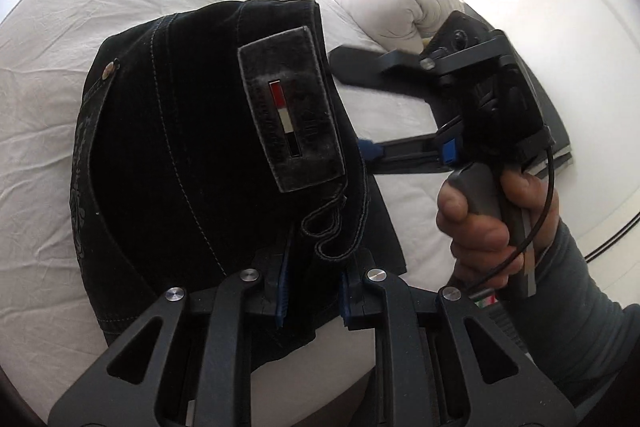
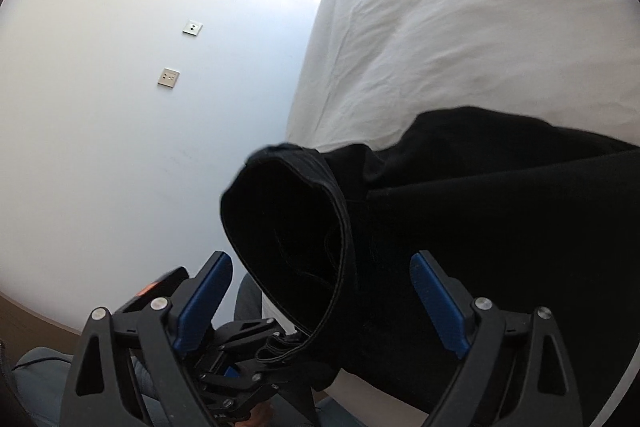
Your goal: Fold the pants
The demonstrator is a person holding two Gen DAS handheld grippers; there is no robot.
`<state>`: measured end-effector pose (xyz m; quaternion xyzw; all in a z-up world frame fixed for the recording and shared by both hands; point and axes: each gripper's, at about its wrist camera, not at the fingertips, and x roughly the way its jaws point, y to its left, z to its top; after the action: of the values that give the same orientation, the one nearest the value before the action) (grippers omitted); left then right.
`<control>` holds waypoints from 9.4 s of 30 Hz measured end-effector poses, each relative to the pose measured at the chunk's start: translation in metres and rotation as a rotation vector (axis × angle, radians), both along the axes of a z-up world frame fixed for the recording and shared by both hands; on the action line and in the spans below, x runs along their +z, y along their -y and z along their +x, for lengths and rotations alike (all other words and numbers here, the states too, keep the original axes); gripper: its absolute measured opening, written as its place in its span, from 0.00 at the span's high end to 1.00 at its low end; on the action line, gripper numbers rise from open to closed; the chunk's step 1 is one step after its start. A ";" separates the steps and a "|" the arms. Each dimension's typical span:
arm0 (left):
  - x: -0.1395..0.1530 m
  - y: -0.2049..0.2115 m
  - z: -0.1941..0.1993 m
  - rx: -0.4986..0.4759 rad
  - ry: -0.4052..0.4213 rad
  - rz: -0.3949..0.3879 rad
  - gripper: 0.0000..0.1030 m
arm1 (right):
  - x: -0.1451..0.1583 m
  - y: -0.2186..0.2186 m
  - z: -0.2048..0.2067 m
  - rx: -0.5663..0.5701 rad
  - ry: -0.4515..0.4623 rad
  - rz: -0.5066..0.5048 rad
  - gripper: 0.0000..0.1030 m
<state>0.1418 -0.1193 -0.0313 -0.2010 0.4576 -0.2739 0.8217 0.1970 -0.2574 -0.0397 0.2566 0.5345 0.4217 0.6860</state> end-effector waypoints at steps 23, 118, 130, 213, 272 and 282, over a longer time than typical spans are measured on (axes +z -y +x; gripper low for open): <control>0.019 0.066 0.027 -0.134 0.019 0.085 0.84 | 0.007 0.019 -0.009 -0.055 0.185 -0.208 0.84; -0.017 -0.022 0.094 0.035 -0.193 0.203 0.60 | -0.085 0.174 -0.048 -0.328 -0.031 -0.330 0.59; 0.024 -0.013 0.082 -0.006 -0.093 0.207 0.84 | -0.025 0.114 -0.084 -0.301 0.211 -0.575 0.81; 0.157 -0.128 -0.006 0.457 0.232 0.628 0.00 | 0.108 0.031 -0.187 -0.737 0.715 -0.626 0.00; 0.105 -0.120 0.008 0.388 0.025 0.618 0.00 | 0.062 -0.013 -0.174 -0.541 0.488 -0.768 0.00; 0.103 -0.121 0.007 0.390 0.024 0.616 0.00 | 0.058 -0.015 -0.177 -0.534 0.486 -0.774 0.00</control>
<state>0.1488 0.0014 0.0720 -0.0245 0.4621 0.0362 0.8857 0.0205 -0.2429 0.0187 0.0067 0.3925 0.0516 0.9183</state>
